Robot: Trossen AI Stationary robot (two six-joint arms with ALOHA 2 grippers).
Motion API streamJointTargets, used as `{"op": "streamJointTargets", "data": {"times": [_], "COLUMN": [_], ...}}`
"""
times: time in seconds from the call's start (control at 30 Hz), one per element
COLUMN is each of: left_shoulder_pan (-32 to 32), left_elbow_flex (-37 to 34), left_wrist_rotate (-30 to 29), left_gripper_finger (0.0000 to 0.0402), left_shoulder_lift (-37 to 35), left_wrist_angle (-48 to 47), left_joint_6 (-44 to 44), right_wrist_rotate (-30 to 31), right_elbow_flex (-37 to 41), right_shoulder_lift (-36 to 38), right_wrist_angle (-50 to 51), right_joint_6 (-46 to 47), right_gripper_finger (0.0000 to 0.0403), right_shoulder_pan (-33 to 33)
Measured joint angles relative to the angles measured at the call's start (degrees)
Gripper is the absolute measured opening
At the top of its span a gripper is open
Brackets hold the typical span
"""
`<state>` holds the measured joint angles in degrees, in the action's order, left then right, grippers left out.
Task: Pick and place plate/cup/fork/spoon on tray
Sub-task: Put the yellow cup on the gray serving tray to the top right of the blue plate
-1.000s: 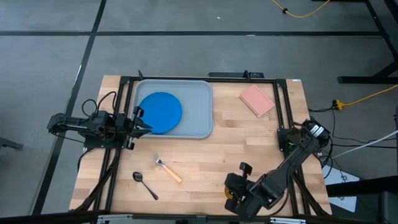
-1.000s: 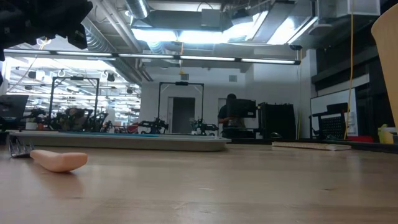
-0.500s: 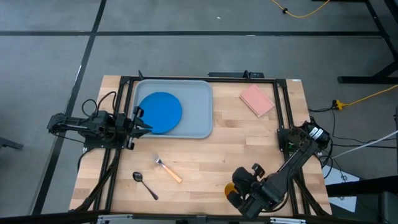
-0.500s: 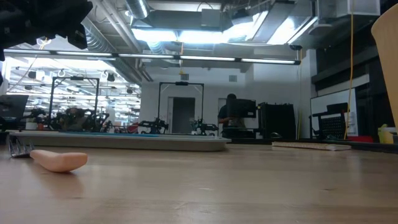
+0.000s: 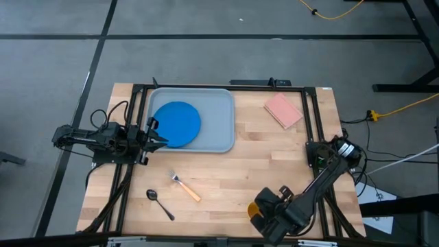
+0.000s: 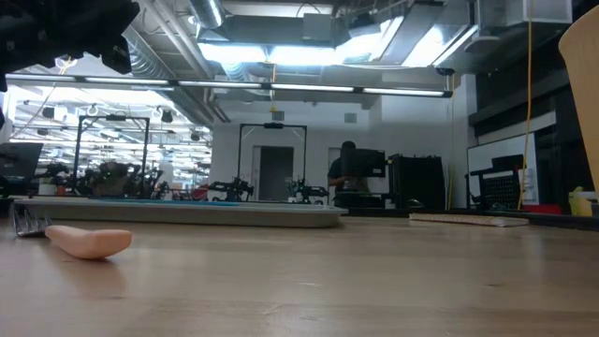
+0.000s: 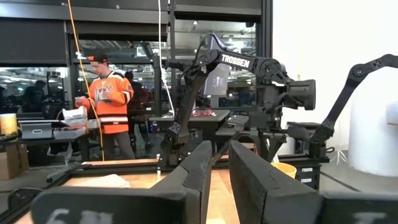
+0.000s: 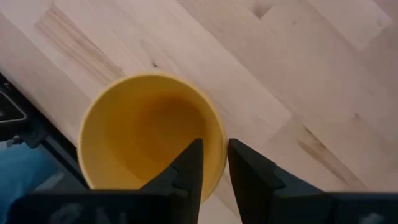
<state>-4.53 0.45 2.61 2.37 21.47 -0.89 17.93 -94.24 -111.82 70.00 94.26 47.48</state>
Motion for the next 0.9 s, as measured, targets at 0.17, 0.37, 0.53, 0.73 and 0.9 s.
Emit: {"op": "streamJointTargets", "data": {"times": [0.17,0.37,0.53,0.73,0.9], "left_shoulder_pan": [0.0,0.0,0.0,0.0,0.0], "left_elbow_flex": [0.0,0.0,0.0,0.0,0.0], "left_wrist_rotate": [0.0,0.0,0.0,0.0,0.0], "left_gripper_finger": [0.0049,0.0049,0.0049,0.0049,0.0049], "left_shoulder_lift": [0.0,0.0,0.0,0.0,0.0], "left_wrist_angle": [0.0,0.0,0.0,0.0,0.0], "left_joint_6": [0.0,0.0,0.0,0.0,0.0], "right_wrist_rotate": [-1.2,-2.0,-1.5,10.2,28.1], "right_elbow_flex": [0.0,0.0,0.0,-4.4,-14.1], "right_shoulder_lift": [-1.8,-4.7,-5.4,-5.5,-3.5], "right_wrist_angle": [0.0,-1.6,-1.9,4.4,17.6], "right_joint_6": [0.1,0.1,0.2,-5.2,-16.1], "right_gripper_finger": [0.0080,0.0080,0.0044,0.0007,0.0005], "right_shoulder_pan": [0.0,-0.9,-2.6,-5.2,-8.7]}}
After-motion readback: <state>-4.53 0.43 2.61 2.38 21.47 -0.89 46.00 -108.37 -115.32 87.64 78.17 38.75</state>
